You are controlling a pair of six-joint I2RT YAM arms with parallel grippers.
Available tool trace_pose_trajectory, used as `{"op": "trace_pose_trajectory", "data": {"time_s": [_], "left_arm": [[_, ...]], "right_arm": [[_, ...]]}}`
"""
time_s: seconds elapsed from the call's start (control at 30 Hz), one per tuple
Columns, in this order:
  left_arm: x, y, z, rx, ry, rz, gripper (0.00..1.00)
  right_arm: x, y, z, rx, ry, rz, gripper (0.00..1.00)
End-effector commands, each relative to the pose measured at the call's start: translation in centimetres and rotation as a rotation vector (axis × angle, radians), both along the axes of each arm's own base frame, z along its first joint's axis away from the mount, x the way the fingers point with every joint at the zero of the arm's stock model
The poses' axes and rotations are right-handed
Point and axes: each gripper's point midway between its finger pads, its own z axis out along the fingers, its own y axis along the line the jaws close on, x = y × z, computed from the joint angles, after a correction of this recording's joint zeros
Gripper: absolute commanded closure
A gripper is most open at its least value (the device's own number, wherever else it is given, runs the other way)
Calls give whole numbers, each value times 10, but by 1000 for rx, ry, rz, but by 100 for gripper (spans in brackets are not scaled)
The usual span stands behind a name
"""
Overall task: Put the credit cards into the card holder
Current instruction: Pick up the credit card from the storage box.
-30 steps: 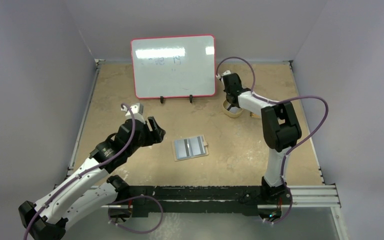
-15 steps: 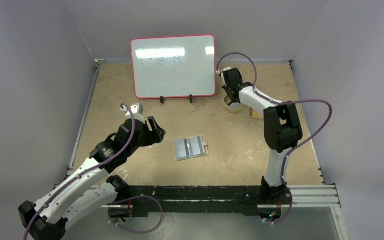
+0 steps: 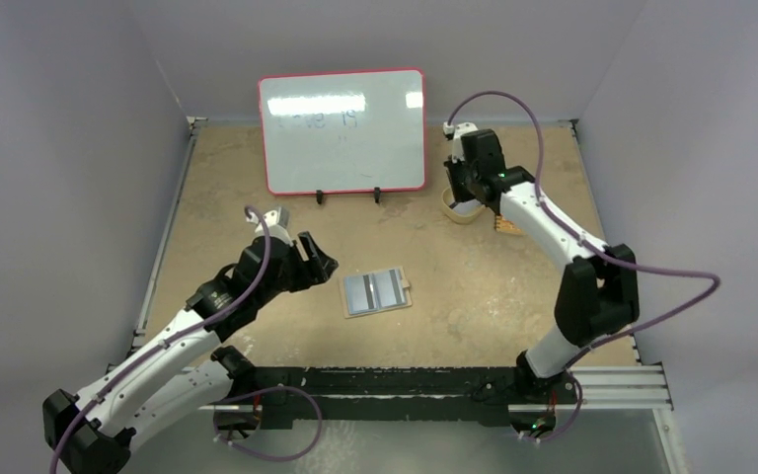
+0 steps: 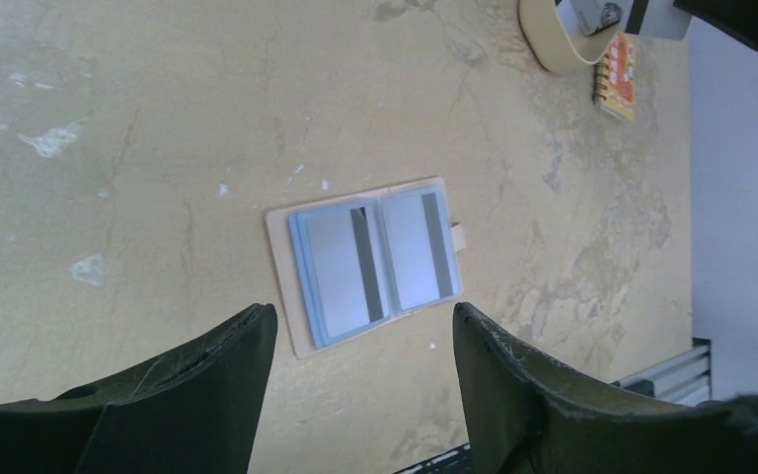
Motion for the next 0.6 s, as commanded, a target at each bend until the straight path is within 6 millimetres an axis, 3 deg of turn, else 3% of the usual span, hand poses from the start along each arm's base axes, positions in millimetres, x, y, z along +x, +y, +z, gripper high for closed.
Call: {"op": "trace_pose_trajectory", "data": {"time_s": [0.0, 0.1, 0.2, 0.33, 0.57], "left_arm": [[6, -29, 24, -182, -28, -36, 35], [7, -43, 34, -272, -29, -64, 35], [9, -51, 46, -334, -41, -71, 36], [15, -58, 73, -403, -88, -79, 40], [23, -71, 104, -464, -154, -114, 42]], "right_arm": [[-24, 54, 50, 332, -96, 133, 100], [-51, 90, 72, 556, -112, 269, 100], [-82, 112, 88, 745, -116, 334, 100], [-122, 132, 116, 1001, -123, 422, 100], [-176, 159, 132, 1261, -42, 601, 100]]}}
